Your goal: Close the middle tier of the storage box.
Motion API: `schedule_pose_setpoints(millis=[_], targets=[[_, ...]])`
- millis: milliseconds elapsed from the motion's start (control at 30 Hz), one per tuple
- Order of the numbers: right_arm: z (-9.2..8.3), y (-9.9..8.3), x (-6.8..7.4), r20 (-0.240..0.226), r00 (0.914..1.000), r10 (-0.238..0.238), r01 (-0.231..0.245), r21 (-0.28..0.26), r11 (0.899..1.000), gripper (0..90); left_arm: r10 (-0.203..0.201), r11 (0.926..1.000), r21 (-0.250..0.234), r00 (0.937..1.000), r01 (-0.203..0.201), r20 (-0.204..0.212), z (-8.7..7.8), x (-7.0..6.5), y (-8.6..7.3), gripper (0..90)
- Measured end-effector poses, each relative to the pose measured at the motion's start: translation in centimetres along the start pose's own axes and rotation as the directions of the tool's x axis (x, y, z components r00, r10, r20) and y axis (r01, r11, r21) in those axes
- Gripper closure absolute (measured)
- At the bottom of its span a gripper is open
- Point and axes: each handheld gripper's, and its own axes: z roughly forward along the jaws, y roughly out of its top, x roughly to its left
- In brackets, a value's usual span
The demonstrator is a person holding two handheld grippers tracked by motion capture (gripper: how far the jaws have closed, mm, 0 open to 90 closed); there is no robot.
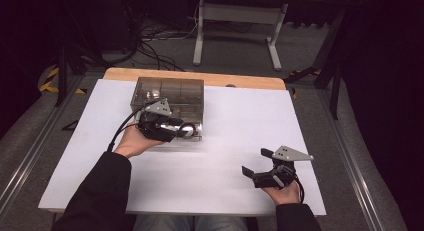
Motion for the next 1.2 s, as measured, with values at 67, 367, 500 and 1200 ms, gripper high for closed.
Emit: schedule_pose_setpoints(millis=[67,367,500,1200], targets=[[0.0,0.0,0.0,0.001,1.0000,-0.001,0.001,0.001,1.000,0.2,0.003,1.0000,-0.001,1.0000,-0.003,0.001,-0.2,-0.2,0.0,54.0],[0.0,0.0,-0.1,0.003,1.0000,-0.003,0.003,0.001,1.000,0.2,0.016,0.9999,0.003,0.9998,-0.016,0.014,-0.7,-0.8,-0.4,57.9],[0.0,0.0,0.0,0.002,1.0000,0.002,-0.002,0.000,1.000,0.2,0.014,0.9999,0.004,0.9997,-0.014,0.021,-0.8,-0.9,-0.9,61.4],[0.1,0.0,0.1,0.000,1.0000,0.000,0.000,0.010,1.000,0.2,0.018,0.9985,0.050,0.9986,-0.020,0.050,-0.3,-1.2,-2.8,89.5]])
